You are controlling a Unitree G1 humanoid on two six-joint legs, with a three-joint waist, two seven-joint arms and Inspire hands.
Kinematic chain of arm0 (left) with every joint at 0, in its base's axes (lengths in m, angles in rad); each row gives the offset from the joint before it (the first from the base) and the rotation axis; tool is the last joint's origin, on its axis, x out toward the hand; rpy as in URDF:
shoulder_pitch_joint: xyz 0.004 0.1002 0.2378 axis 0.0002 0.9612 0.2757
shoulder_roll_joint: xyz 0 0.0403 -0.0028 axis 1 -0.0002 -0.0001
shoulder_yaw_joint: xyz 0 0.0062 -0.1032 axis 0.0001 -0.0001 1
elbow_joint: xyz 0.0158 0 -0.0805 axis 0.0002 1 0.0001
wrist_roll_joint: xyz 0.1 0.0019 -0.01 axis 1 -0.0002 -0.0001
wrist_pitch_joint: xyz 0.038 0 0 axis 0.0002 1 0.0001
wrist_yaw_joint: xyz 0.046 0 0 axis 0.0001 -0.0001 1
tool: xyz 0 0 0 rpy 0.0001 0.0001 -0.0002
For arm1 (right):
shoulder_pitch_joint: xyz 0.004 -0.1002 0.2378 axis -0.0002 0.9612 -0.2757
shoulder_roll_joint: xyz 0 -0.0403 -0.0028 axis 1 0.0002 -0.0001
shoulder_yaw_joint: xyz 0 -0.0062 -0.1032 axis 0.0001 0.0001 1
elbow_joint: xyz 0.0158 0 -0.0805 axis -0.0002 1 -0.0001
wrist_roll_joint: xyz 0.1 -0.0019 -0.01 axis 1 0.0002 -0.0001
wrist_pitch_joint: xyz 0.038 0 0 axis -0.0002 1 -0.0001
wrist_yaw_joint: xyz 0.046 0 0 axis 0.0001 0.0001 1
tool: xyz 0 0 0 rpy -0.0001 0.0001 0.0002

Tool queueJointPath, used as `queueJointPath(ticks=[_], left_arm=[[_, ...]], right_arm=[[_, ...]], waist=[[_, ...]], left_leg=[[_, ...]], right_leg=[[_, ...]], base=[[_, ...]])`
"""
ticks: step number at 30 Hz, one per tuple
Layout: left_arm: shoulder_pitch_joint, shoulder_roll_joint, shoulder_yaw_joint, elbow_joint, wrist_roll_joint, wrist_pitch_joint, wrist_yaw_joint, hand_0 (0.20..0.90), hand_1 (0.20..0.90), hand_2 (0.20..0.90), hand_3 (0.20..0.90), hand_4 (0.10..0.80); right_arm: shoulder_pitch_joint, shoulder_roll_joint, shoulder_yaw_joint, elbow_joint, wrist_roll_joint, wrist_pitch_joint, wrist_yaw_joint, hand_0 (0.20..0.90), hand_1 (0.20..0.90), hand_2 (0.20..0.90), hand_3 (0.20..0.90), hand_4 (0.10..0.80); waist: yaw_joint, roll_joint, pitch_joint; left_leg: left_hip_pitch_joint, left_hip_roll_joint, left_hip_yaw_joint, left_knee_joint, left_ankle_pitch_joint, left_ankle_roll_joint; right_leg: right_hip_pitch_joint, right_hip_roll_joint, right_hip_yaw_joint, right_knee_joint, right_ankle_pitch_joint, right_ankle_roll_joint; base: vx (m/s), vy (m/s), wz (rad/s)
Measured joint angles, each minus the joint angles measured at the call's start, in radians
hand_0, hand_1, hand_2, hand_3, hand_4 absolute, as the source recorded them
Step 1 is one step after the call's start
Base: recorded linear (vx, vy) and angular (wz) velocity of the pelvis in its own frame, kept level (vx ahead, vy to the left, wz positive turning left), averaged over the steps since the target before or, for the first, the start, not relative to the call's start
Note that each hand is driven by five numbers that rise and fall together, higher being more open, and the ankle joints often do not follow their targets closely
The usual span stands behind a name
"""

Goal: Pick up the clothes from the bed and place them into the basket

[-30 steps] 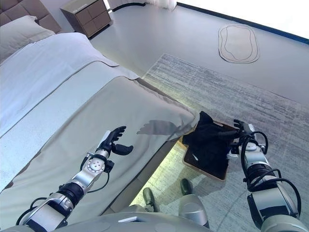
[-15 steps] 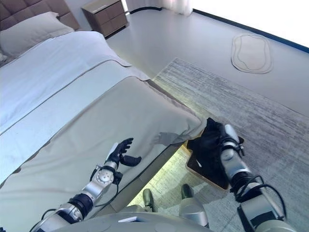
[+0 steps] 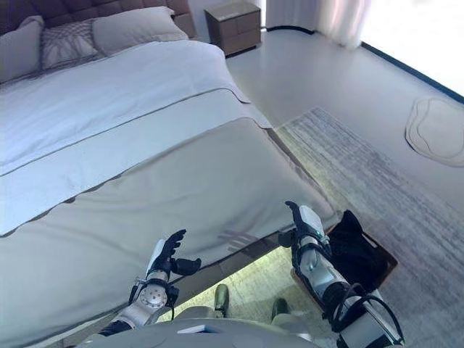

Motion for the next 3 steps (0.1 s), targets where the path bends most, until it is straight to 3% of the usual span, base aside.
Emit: queueJointPath(ticks=[3], left_arm=[[0.002, 0.004, 0.004, -0.001, 0.013, 0.0, 0.006, 0.9, 0.9, 0.9, 0.9, 0.8]], right_arm=[[0.001, -0.002, 0.02, -0.004, -0.001, 0.0, -0.005, 0.9, 0.9, 0.9, 0.9, 0.8]], waist=[[0.023, 0.001, -0.009]], left_leg=[[-0.012, 0.0, -0.031, 0.0, 0.009, -0.003]], right_leg=[[0.003, 0.003, -0.03, 0.0, -0.003, -0.001]], base=[[0.001, -0.04, 0.27]])
